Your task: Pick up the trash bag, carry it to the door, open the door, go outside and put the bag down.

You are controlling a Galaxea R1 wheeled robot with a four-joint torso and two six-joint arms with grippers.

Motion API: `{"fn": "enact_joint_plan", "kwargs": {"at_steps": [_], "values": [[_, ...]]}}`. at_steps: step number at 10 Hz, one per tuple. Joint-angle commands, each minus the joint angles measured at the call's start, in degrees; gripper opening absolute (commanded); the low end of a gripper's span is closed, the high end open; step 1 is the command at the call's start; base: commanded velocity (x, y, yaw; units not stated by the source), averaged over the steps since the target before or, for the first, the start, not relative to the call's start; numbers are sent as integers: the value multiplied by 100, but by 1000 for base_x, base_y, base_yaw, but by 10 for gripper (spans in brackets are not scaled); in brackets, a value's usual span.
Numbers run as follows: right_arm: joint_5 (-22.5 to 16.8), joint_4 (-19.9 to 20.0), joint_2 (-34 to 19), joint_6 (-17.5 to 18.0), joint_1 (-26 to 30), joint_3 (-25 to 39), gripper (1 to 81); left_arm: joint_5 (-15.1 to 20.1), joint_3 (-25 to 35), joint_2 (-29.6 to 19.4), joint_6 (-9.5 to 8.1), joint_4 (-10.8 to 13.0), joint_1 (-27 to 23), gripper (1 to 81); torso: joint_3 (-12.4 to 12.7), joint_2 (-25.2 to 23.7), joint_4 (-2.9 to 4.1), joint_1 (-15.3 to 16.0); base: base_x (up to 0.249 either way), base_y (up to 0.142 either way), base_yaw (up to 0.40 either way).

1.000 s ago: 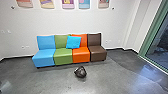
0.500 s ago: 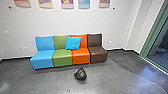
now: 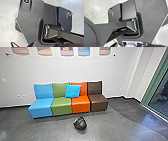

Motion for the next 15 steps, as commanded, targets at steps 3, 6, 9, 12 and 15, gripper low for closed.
{"fn": "enact_joint_plan", "kwargs": {"at_steps": [3, 6, 9, 12, 15], "values": [[-277, 14, -42, 8, 121, 47, 811, 327, 32, -37, -2, -17, -190, 811, 0, 0, 0, 0, 147, 0, 0], [-268, 14, -25, 8, 121, 38, 811, 327, 24, -28, -2, -25, -182, 811, 0, 0, 0, 0, 147, 0, 0], [-294, -4, -25, 9, 121, 12, 811, 327, 32, -28, -2, -25, -173, 811, 0, 0, 0, 0, 147, 0, 0], [-329, -12, -16, 17, 138, 20, 811, 326, 41, -63, -2, -25, -173, 811, 0, 0, 0, 0, 147, 0, 0], [-286, -12, -7, 8, 139, -6, 811, 327, 23, -72, -2, -25, -173, 811, 0, 0, 0, 0, 147, 0, 0]]}}
